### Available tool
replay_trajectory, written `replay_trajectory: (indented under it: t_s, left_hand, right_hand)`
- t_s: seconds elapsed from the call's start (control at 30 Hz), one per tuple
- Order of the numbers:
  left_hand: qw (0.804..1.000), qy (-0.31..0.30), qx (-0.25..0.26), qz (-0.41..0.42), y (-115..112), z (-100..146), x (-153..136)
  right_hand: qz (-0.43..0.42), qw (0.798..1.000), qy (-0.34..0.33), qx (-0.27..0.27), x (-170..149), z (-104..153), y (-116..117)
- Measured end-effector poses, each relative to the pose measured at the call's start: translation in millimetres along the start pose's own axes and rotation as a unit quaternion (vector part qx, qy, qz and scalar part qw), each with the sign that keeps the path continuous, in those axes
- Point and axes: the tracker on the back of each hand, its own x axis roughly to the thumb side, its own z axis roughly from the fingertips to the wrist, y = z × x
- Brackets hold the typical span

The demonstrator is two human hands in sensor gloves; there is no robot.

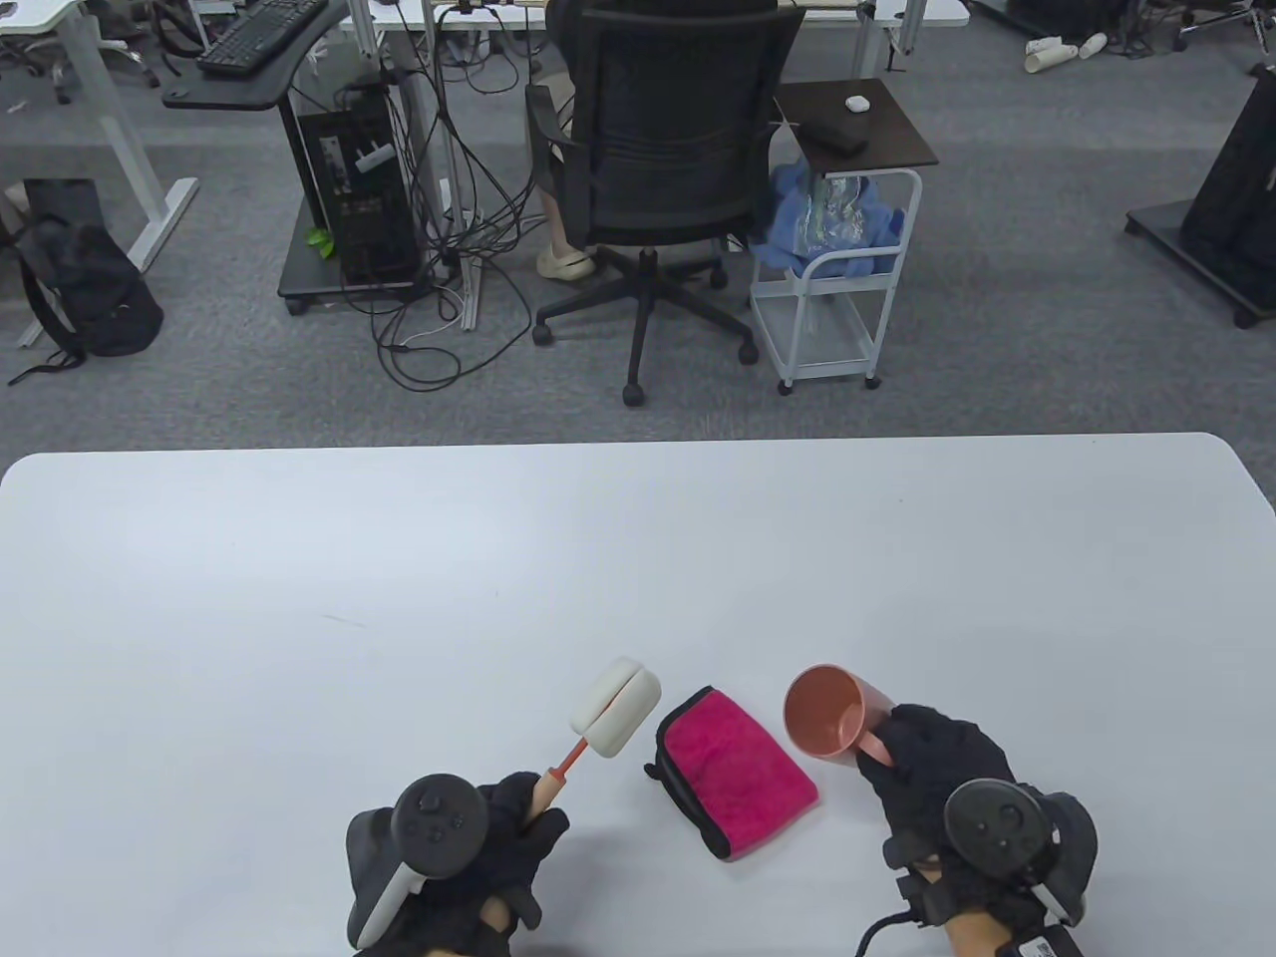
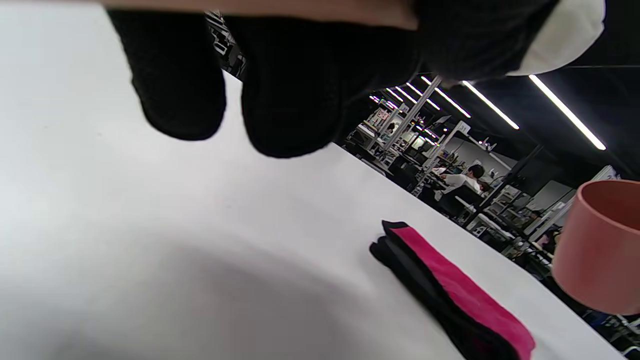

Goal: Brush the water cup with the cup brush

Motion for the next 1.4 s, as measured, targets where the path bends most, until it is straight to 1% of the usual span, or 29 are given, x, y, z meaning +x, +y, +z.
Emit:
replay_trajectory:
  t_s: [0.07, 0.2, 0.27, 0.3, 0.37, 0.53, 0.63, 0.73, 0.87, 1.07, 1.13, 1.23, 1.4]
  left_hand:
    - [1.0, -0.011, 0.004, -0.021, 0.7, 0.9, 2.0]
    - [0.994, -0.062, 0.008, -0.091, -0.9, 5.7, 20.9]
    - [0.986, -0.085, 0.015, -0.139, -4.1, 8.1, 34.3]
    - [0.981, -0.088, 0.021, -0.171, -6.6, 8.7, 40.3]
    - [0.974, -0.089, 0.013, -0.206, -11.4, 9.1, 46.1]
    - [0.963, -0.094, -0.009, -0.254, -23.6, 8.7, 55.3]
    - [0.957, -0.108, -0.007, -0.269, -30.1, 9.7, 62.9]
    - [0.945, -0.121, 0.001, -0.303, -37.5, 10.5, 72.8]
    - [0.936, -0.135, 0.012, -0.324, -42.9, 10.6, 80.5]
    - [0.912, -0.148, 0.061, -0.378, -43.9, 13.4, 89.4]
    - [0.912, -0.138, 0.066, -0.381, -43.2, 12.9, 88.5]
    - [0.914, -0.124, 0.07, -0.381, -40.7, 10.6, 84.7]
    - [0.923, -0.097, 0.049, -0.369, -41.4, 5.0, 77.6]
  right_hand:
    - [-0.015, 1.0, -0.005, 0.013, 1.8, 1.3, 0.0]
    - [0.019, 0.999, -0.028, 0.016, 10.4, 3.5, -1.9]
    - [0.053, 0.997, -0.06, 0.023, 22.3, 3.0, 0.0]
    - [0.07, 0.995, -0.073, 0.024, 29.4, 2.7, 1.5]
    - [0.084, 0.992, -0.093, 0.025, 39.5, 2.1, 4.4]
    - [0.107, 0.984, -0.139, 0.03, 60.7, 2.4, 11.8]
    - [0.115, 0.981, -0.152, 0.035, 65.7, 2.7, 15.0]
    - [0.122, 0.979, -0.159, 0.047, 67.9, 2.5, 19.8]
    - [0.122, 0.978, -0.16, 0.061, 68.4, 1.8, 25.2]
    - [0.102, 0.975, -0.18, 0.085, 74.7, 2.0, 33.6]
    - [0.092, 0.973, -0.19, 0.098, 78.2, 3.0, 36.4]
    - [0.078, 0.972, -0.197, 0.102, 81.4, 3.8, 37.0]
    - [0.037, 0.973, -0.205, 0.094, 85.0, 5.2, 33.5]
